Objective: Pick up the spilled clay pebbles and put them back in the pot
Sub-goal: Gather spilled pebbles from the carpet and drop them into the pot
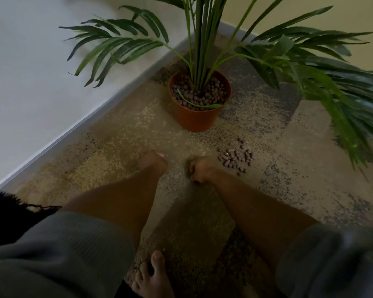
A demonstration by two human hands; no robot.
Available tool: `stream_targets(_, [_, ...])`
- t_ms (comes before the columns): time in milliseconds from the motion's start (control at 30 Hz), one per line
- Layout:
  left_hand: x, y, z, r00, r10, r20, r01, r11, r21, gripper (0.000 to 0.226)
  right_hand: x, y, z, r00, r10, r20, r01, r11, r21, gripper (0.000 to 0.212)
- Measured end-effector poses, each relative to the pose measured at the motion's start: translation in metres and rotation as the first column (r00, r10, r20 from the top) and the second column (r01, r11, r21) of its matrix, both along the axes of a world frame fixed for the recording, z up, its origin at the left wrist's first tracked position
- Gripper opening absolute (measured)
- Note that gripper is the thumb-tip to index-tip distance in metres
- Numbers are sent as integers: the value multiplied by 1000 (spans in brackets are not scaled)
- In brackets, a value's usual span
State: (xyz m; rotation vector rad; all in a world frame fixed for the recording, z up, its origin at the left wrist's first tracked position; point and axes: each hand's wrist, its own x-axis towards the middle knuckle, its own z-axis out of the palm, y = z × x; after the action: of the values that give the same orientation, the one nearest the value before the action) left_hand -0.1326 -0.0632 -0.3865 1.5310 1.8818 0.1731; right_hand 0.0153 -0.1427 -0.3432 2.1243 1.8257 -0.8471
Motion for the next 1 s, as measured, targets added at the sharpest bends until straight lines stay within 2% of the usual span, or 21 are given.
stream_targets(167, [-4, -4, 8, 999, 26, 21, -25, 999, -35, 21, -2, -2, 4, 1000, 26, -8, -26, 999, 40, 26])
stream_targets(300, [-6, -2, 10, 998, 21, -64, -27, 995, -95, 37, -4, -2, 6, 999, 54, 0, -54, 999, 6, 26])
stream_targets(400, [-6, -3, 11, 999, -3, -52, -4, 993, -121, 33, -4, -1, 7, 998, -29, -62, 28, 999, -18, 24])
stream_targets(467, [-5, -4, 13, 998, -25, -52, 18, 992, -122, 33, -1, 1, 6, 952, -207, -224, 194, 978, -81, 22])
stream_targets(500, [-3, -5, 15, 999, -26, -41, 20, 990, -139, 35, 1, 3, 6, 839, -396, -373, 362, 918, -161, 19])
stream_targets(533, [0, -4, 17, 1000, -8, 10, 10, 985, -172, 37, 1, 6, 8, 622, -590, -515, 527, 802, -283, 14])
stream_targets(567, [4, -1, 18, 990, 54, 131, -24, 975, -221, 37, 2, 9, 11, 360, -706, -610, 622, 669, -408, 12])
stream_targets(600, [9, 2, 20, 932, 181, 313, -87, 952, -294, 33, 4, 12, 14, 111, -743, -660, 653, 556, -515, 15])
stream_targets(633, [15, 6, 24, 816, 349, 461, -165, 905, -392, 25, 7, 16, 17, -106, -724, -682, 633, 480, -608, 18])
stream_targets(667, [20, 10, 32, 691, 489, 531, -230, 846, -481, 21, 11, 20, 22, -295, -667, -684, 585, 440, -681, 18])
stream_targets(700, [24, 15, 39, 580, 580, 572, -265, 798, -542, 23, 14, 24, 27, -434, -599, -672, 537, 427, -727, 16])
stream_targets(733, [29, 21, 46, 478, 630, 613, -269, 769, -580, 28, 18, 28, 35, -522, -539, -661, 505, 428, -749, 13])
stream_targets(767, [34, 28, 55, 387, 649, 655, -259, 758, -599, 34, 21, 33, 43, -573, -490, -657, 490, 438, -754, 12])
stream_targets(867, [50, 48, 84, 176, 661, 729, -231, 748, -622, 42, 30, 51, 67, -647, -391, -655, 489, 447, -750, 20])
stream_targets(933, [60, 58, 103, 109, 623, 775, -218, 775, -593, 45, 37, 63, 84, -672, -339, -659, 508, 436, -743, 31])
stream_targets(1000, [69, 65, 123, 83, 567, 819, -204, 814, -543, 47, 43, 71, 98, -716, -264, -647, 516, 424, -744, 42])
